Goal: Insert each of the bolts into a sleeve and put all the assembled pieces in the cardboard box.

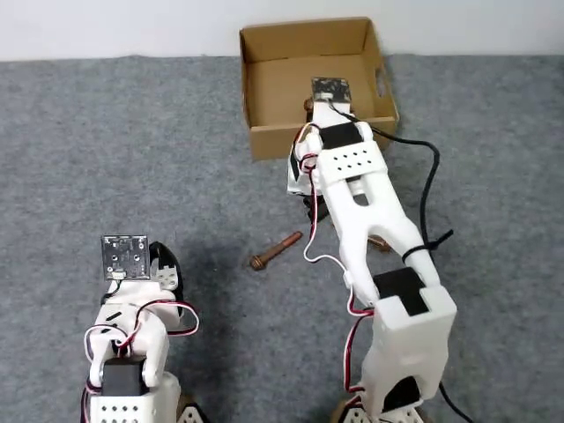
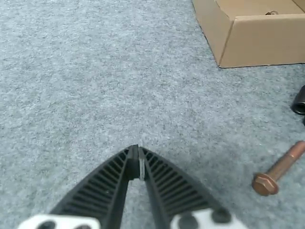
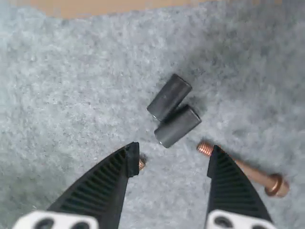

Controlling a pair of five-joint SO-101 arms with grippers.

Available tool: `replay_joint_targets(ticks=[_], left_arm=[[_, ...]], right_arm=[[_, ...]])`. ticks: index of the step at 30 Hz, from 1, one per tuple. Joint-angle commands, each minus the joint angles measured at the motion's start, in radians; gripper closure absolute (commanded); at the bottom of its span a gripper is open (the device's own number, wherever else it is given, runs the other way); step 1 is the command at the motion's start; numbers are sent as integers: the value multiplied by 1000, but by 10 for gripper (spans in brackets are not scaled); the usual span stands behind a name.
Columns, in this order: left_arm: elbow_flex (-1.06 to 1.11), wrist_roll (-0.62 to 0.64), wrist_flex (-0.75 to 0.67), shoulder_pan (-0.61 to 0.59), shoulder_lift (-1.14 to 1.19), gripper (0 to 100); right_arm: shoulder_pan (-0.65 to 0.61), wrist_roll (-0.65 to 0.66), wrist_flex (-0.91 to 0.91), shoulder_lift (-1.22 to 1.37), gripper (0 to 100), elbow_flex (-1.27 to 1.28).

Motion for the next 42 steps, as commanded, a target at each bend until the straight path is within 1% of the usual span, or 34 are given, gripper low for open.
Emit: replay_joint_targets(ticks=[1, 4, 7, 15, 21, 27, 33, 36, 40, 42], left_arm=[[-8, -12, -28, -5, -3, 995], [-8, -12, -28, -5, -3, 995], [-8, -12, -28, -5, -3, 995], [-8, -12, -26, -5, -2, 995], [-8, -12, -25, -5, -2, 995], [-8, -12, -25, -5, -2, 995], [-8, -12, -25, -5, -2, 995], [-8, -12, -25, -5, -2, 995], [-8, -12, -25, -5, -2, 995], [-8, -12, -26, -5, -2, 995]], right_arm=[[-10, -84, 59, 13, 778, -64], [-10, -155, 81, 45, 778, -66], [-8, -187, 65, 70, 778, -66], [-4, -189, -53, 125, 779, -68], [4, -189, -62, 177, 779, -68], [74, -186, -104, 217, 779, -68], [134, -184, -96, 239, 779, -68], [124, -184, -94, 236, 779, -68], [73, -184, -93, 231, 779, -68], [45, -184, -93, 231, 798, -68]])
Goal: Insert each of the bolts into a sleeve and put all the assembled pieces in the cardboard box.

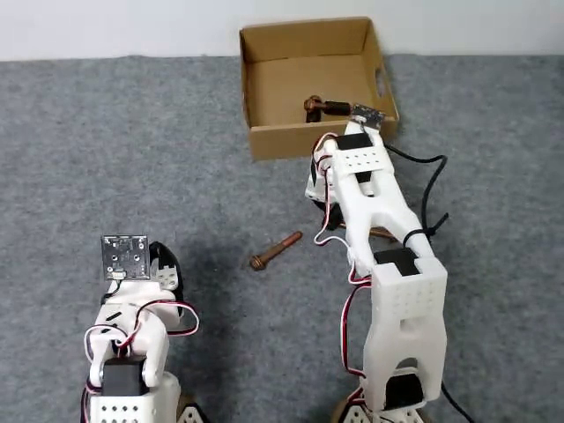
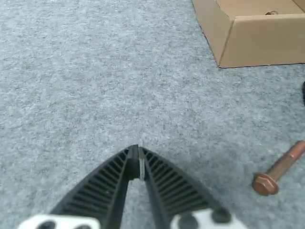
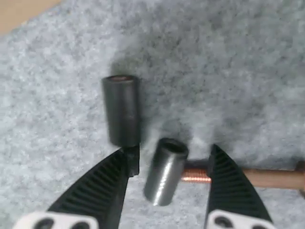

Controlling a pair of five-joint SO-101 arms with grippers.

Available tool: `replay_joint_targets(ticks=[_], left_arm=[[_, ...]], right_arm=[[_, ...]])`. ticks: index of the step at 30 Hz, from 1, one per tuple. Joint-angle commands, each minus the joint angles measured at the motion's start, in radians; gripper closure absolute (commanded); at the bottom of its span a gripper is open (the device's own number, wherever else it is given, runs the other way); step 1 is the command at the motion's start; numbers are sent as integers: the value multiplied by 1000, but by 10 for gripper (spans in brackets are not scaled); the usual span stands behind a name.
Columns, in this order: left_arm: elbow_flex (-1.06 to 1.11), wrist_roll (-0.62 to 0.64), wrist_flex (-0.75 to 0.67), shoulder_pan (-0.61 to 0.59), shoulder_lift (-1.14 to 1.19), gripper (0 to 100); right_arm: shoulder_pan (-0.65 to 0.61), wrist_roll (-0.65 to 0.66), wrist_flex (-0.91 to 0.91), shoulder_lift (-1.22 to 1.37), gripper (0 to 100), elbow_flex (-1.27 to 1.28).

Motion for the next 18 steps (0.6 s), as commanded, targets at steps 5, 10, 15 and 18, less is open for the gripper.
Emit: replay_joint_targets(ticks=[5, 10, 15, 18], left_arm=[[-8, -12, -26, -5, -2, 995], [-8, -12, -26, -5, -2, 995], [-8, -12, -26, -5, -2, 995], [-8, -12, -26, -5, -2, 995]], right_arm=[[-82, -3, 2, -16, 924, -31], [-73, -3, -1, -10, 958, -31], [-65, 15, 1, -8, 963, -31], [-65, 46, 2, -25, 996, -31]])
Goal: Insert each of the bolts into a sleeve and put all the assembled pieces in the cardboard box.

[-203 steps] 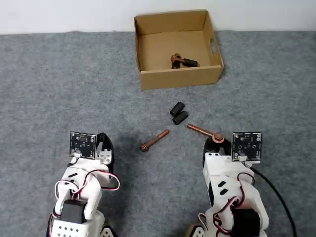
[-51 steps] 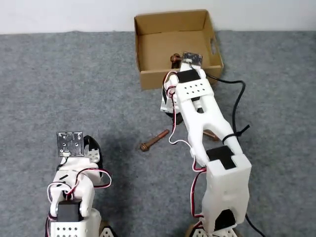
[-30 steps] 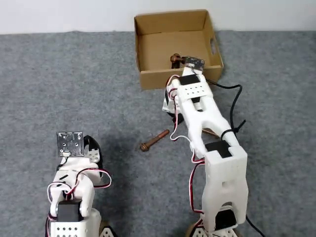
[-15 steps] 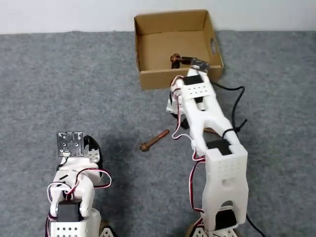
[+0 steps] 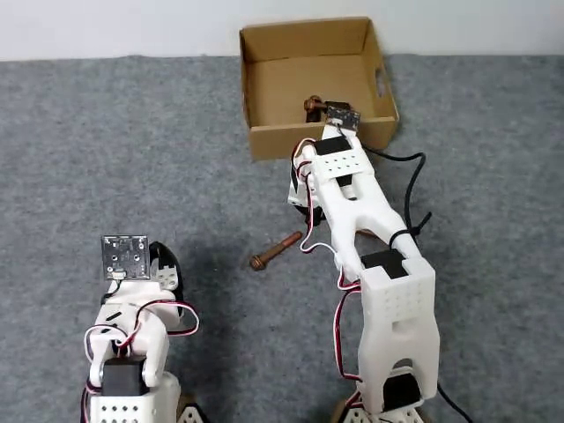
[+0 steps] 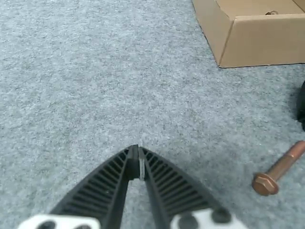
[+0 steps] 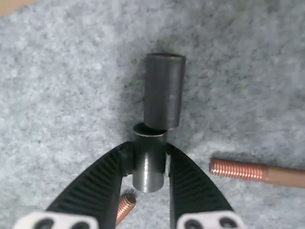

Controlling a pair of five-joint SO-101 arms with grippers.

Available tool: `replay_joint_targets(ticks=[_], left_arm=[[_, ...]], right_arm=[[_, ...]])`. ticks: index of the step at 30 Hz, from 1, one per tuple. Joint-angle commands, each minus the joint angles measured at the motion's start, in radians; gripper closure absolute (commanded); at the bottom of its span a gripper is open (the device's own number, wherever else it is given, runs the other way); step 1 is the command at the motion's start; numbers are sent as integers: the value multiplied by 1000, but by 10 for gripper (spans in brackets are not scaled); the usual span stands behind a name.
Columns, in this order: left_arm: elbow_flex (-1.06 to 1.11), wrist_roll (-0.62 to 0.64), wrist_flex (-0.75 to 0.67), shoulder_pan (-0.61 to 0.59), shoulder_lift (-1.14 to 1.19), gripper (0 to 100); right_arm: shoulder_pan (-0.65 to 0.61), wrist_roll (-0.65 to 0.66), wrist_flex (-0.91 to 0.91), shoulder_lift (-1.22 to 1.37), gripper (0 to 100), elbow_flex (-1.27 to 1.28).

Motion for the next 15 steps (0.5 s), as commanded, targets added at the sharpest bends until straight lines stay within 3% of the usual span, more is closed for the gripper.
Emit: replay_joint_targets(ticks=[1, 15], left_arm=[[-8, -12, -26, -5, -2, 995], [-8, -11, -3, 66, 0, 995]], right_arm=[[-1, 26, 10, -41, 987, -31], [1, 98, 417, -538, 991, -25]])
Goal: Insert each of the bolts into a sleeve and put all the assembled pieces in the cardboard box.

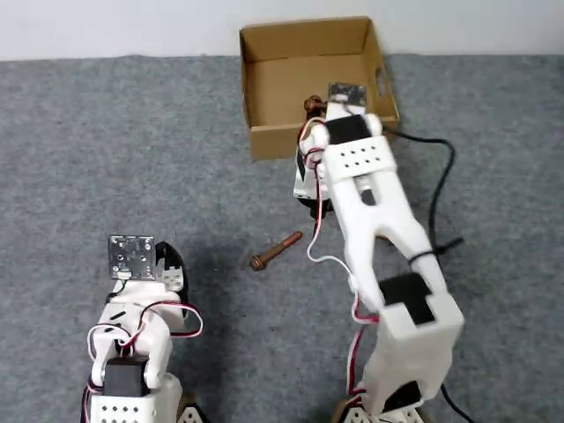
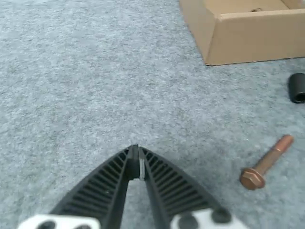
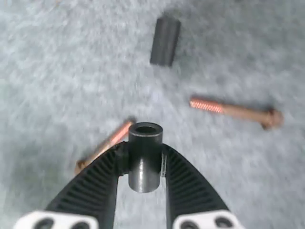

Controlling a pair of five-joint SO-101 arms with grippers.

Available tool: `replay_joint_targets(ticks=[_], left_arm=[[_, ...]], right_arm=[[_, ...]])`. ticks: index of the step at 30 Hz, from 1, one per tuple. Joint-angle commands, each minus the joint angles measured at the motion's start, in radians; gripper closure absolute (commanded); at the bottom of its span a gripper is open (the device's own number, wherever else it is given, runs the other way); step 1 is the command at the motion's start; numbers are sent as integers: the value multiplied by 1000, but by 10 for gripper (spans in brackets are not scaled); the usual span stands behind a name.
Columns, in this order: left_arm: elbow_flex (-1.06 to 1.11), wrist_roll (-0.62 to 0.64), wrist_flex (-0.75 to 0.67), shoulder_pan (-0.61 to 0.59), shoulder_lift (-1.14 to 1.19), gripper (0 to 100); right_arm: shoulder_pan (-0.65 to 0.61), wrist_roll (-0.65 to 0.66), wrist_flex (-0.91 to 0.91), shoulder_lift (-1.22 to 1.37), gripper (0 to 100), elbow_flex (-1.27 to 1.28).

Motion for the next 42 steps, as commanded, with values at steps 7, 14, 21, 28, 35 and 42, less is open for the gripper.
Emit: replay_joint_targets(ticks=[7, 14, 21, 28, 35, 42], left_arm=[[-8, -8, -2, 17, 2, 994], [-8, -14, 55, 89, -2, 993], [-13, -75, 54, 97, -2, 994], [-143, -83, 61, 98, 9, 994], [-406, -78, 55, 229, 302, 994], [-791, -91, 51, 377, 841, 991]], right_arm=[[84, -26, 188, -395, 991, -25], [306, -23, 202, -633, 991, 146], [417, -23, 168, -1040, 991, 546], [539, -20, 105, -1446, 991, 959], [799, 52, 38, -1598, 991, 1083], [855, 52, 30, -1644, 991, 1209]])
